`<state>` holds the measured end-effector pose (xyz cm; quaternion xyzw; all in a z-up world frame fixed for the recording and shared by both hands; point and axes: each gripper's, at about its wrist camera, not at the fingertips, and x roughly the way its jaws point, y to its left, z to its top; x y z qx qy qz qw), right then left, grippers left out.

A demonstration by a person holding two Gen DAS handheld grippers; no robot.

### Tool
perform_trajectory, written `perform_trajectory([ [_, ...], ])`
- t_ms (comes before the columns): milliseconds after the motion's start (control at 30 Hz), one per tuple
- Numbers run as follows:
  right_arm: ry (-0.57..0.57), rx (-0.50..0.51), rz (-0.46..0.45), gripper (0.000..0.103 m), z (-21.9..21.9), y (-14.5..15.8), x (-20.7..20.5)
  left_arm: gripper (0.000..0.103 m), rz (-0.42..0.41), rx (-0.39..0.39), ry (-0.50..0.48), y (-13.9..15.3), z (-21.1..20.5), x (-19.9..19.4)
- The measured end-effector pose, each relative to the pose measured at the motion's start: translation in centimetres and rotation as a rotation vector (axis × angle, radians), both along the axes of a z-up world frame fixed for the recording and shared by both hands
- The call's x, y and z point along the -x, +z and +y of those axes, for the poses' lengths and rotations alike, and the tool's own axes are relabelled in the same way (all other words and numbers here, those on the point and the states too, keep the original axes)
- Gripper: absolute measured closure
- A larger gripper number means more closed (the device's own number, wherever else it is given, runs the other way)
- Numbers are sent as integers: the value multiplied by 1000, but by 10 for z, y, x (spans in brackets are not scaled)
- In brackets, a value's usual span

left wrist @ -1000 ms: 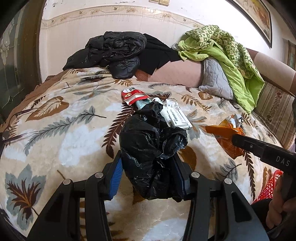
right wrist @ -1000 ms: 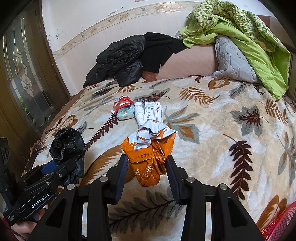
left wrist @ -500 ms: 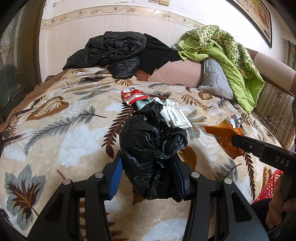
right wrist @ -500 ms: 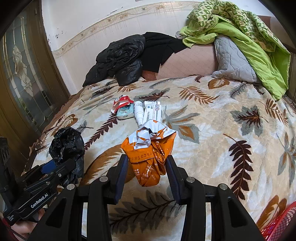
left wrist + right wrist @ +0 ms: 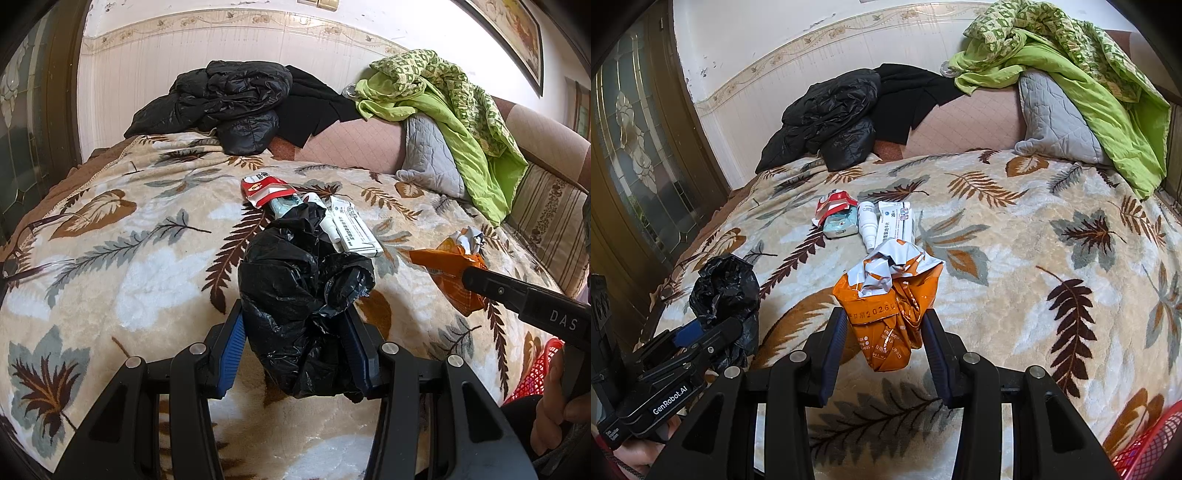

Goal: Collect trash
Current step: 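Lift the orange wrapper with the right tool while the left lifts the black bag, then carry wrapper and black bag over the red basket and open both tools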

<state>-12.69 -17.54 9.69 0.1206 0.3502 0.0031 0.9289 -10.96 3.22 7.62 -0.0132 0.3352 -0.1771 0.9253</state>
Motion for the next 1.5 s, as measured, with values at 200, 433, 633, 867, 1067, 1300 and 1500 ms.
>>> perform_trajectory([
  [200,2,-1,0,58,-1,0,0,55,2,0,-2,-1,-2,1],
  [433,-19,-2,-6,58,-4,-2,3,55,4,20,-23,-2,-6,4],
  [633,-47,-98,23,58,-26,4,26,55,-6,55,-127,8,-20,19],
  [867,-195,-187,28,58,-90,17,97,55,30,92,-316,27,-70,39],
  [1067,-419,-202,25,57,-161,26,186,55,56,105,-565,48,-150,77],
  [1300,-629,-199,17,55,-212,32,275,54,175,114,-844,51,-253,127],
  [1500,-713,-223,31,51,-233,24,307,46,246,47,-972,35,-315,156],
])
